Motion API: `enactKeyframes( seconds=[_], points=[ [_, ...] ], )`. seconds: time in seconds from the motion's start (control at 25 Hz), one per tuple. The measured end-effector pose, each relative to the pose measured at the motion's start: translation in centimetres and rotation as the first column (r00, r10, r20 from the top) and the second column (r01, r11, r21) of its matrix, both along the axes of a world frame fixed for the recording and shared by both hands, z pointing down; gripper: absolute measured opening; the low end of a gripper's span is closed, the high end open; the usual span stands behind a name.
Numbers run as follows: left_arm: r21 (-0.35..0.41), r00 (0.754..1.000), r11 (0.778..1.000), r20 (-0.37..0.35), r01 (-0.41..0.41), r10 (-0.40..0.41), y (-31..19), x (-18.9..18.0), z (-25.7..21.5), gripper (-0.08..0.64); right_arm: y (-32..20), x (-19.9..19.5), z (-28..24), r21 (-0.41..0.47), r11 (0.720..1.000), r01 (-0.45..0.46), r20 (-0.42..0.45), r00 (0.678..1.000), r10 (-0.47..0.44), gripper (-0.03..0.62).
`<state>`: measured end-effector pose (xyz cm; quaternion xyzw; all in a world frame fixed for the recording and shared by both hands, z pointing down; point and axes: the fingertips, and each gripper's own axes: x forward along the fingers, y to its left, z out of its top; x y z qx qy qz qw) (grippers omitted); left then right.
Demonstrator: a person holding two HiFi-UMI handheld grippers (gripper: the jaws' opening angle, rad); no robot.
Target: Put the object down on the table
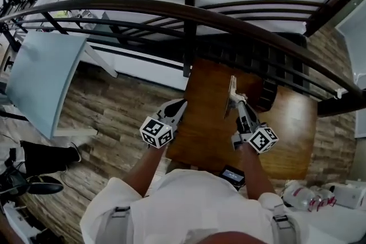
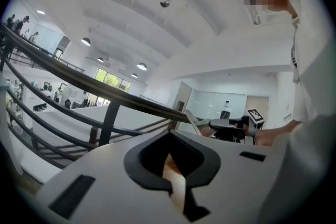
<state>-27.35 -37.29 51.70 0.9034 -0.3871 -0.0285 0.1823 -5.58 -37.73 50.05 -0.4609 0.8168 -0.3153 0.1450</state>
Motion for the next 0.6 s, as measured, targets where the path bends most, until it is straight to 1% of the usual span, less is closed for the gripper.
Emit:
enactKeyframes(
  seconds=[0.12, 0.2, 0.24, 0.36, 0.4, 0.6],
  points=[
    [0.012, 0.999, 0.999, 0.022, 0.040, -0.040, -1.0, 0.1, 0.0, 0.014, -1.3, -0.1, 2.0, -0.039, 0.999, 0.036, 0.055, 0.998, -0.034, 0.027],
    [0.018, 0.998, 0.998, 0.031, 0.062, -0.063, -1.4, 0.9, -0.1, 0.014, -2.0, 0.4, 2.9, -0.057, 0.997, 0.055, 0.100, 0.994, -0.049, 0.027],
    [0.021, 0.997, 0.998, 0.036, 0.065, -0.066, -1.6, 1.6, -0.1, 0.014, -2.5, 0.7, 3.1, -0.057, 0.996, 0.066, 0.125, 0.990, -0.058, 0.026],
    [0.014, 0.997, 0.998, 0.054, 0.062, -0.063, -2.2, 3.3, 0.7, 0.014, -4.0, 0.8, 2.8, -0.010, 0.993, 0.114, 0.203, 0.973, -0.109, 0.028],
    [0.008, 0.996, 0.998, 0.057, 0.063, -0.064, -2.4, 3.6, 1.1, 0.014, -4.4, 0.7, 3.0, -0.007, 0.992, 0.123, 0.221, 0.968, -0.118, 0.026],
    [-0.019, 0.995, 0.997, 0.071, 0.072, -0.070, -3.1, 4.9, 2.9, 0.014, -5.9, 1.5, 5.3, -0.037, 0.989, 0.145, 0.269, 0.955, -0.130, 0.028]
  ],
)
